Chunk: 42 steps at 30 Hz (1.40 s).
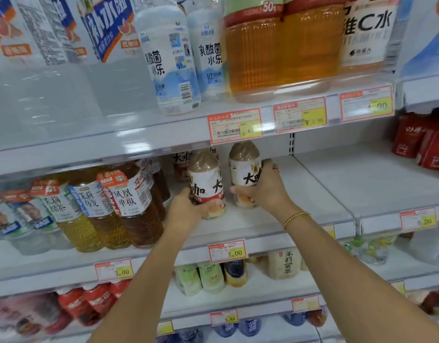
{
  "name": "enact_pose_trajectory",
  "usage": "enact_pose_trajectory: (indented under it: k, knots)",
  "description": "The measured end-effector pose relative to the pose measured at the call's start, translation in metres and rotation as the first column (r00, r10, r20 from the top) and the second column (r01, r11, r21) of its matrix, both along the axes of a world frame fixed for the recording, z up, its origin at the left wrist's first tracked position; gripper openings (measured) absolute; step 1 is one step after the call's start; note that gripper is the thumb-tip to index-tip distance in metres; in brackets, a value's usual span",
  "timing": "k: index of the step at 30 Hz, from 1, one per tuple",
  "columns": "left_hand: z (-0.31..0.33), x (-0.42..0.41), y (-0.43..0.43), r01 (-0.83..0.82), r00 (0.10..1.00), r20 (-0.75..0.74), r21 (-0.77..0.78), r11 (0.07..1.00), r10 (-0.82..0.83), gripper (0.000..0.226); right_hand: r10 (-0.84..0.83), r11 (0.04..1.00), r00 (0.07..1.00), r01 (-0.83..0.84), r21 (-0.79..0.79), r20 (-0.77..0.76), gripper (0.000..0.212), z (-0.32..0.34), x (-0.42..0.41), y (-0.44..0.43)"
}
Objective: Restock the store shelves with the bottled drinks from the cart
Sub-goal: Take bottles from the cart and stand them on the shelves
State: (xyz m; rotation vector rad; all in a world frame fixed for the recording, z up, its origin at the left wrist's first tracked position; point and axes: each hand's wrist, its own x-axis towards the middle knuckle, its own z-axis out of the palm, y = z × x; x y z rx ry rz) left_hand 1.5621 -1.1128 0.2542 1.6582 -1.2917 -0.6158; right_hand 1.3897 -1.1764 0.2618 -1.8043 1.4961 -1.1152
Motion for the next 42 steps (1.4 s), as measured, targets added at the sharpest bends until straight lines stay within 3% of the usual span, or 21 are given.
enact_pose_trajectory:
  k: [5, 10, 16, 20, 26, 33, 34, 35, 36, 38, 39, 42]
  knots:
    - [-0.002, 0.016, -0.009, -0.012, 1.0, -0.019, -0.045, 0.999, 0.011, 0.06, 0.148, 0.981, 0.989, -0.148, 0.126, 0.008, 0.075, -0.005, -0.002, -0.016]
    - [-0.014, 0.022, -0.02, -0.072, 0.997, 0.004, -0.086, 0.994, 0.072, 0.061, -0.036, 0.991, 0.997, 0.045, 0.126, -0.073, 0.056, -0.005, 0.025, -0.054]
    - [-0.026, 0.024, -0.023, -0.077, 0.97, 0.226, -0.079, 0.994, 0.093, 0.062, -0.112, 0.988, 0.983, 0.125, 0.085, -0.145, 0.069, -0.003, 0.048, -0.105]
    - [-0.028, 0.022, -0.022, -0.08, 0.943, 0.317, -0.07, 0.994, 0.098, 0.064, -0.108, 0.978, 0.986, 0.128, 0.165, -0.127, 0.077, 0.001, 0.06, -0.124]
    - [-0.025, 0.021, -0.021, -0.074, 0.936, 0.338, -0.082, 0.994, 0.097, 0.057, -0.099, 0.98, 0.98, 0.127, 0.155, -0.174, 0.081, 0.002, 0.066, -0.132]
    - [-0.024, 0.02, -0.02, -0.061, 0.943, 0.322, -0.085, 0.995, 0.085, 0.061, -0.011, 0.992, 0.958, 0.046, 0.114, -0.287, 0.063, 0.013, 0.052, -0.112]
    - [-0.025, 0.021, -0.02, -0.065, 0.947, 0.31, -0.081, 0.995, 0.087, 0.061, 0.022, 0.996, 0.97, 0.0, 0.091, -0.244, 0.046, 0.018, 0.051, -0.098]
    - [-0.024, 0.022, -0.02, -0.072, 0.95, 0.299, -0.079, 0.994, 0.092, 0.06, 0.141, 0.986, 0.974, -0.122, 0.113, -0.18, 0.023, 0.022, 0.049, -0.083]
    - [-0.025, 0.022, -0.021, -0.078, 0.952, 0.289, -0.075, 0.994, 0.097, 0.06, 0.327, 0.935, 0.941, -0.308, 0.178, -0.088, 0.016, 0.025, 0.048, -0.065]
    - [-0.025, 0.023, -0.023, -0.09, 0.957, 0.27, -0.058, 0.994, 0.102, 0.059, 0.634, 0.733, 0.769, -0.631, 0.254, 0.082, 0.043, 0.026, 0.046, -0.032]
    - [-0.025, 0.024, -0.024, -0.094, 0.961, 0.259, -0.044, 0.995, 0.102, 0.057, 0.684, 0.69, 0.723, -0.684, 0.236, 0.095, 0.057, 0.022, 0.048, -0.026]
    - [-0.023, 0.025, -0.026, -0.13, 0.963, 0.237, -0.024, 0.991, 0.132, 0.051, 0.604, 0.781, 0.793, -0.61, 0.135, 0.083, 0.064, 0.006, 0.062, -0.033]
